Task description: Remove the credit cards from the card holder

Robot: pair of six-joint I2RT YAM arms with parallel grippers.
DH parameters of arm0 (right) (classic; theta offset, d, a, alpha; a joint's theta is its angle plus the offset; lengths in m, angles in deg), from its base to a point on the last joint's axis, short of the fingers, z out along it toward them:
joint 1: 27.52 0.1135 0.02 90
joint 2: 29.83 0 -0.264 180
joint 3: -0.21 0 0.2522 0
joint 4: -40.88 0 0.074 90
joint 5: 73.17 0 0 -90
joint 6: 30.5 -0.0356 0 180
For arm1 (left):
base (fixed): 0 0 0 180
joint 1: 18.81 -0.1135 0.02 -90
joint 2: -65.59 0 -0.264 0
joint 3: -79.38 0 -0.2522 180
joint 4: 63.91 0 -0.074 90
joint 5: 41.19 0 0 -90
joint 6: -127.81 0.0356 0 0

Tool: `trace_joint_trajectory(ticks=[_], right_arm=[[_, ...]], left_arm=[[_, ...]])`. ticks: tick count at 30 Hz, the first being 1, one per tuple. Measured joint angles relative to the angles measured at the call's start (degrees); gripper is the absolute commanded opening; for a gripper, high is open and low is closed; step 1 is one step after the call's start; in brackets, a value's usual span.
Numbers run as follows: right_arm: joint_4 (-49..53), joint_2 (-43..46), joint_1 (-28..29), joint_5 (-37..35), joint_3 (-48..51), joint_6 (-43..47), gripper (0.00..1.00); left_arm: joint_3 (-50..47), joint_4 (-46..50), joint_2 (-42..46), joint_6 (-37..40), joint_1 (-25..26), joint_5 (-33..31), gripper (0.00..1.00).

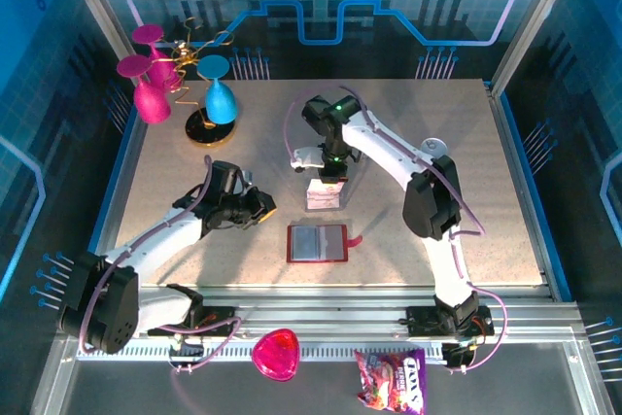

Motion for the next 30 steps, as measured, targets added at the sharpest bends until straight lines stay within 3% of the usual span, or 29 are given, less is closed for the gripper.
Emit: trace_joint_trajectory(ticks=[30], right_arm=[[8.5,-12.3,-0.1,5.7,-9.8,-1.3,0.0]], left_arm=[[-0.8,1.3,3.5,-0.8,-1.3,-0.6,0.16]])
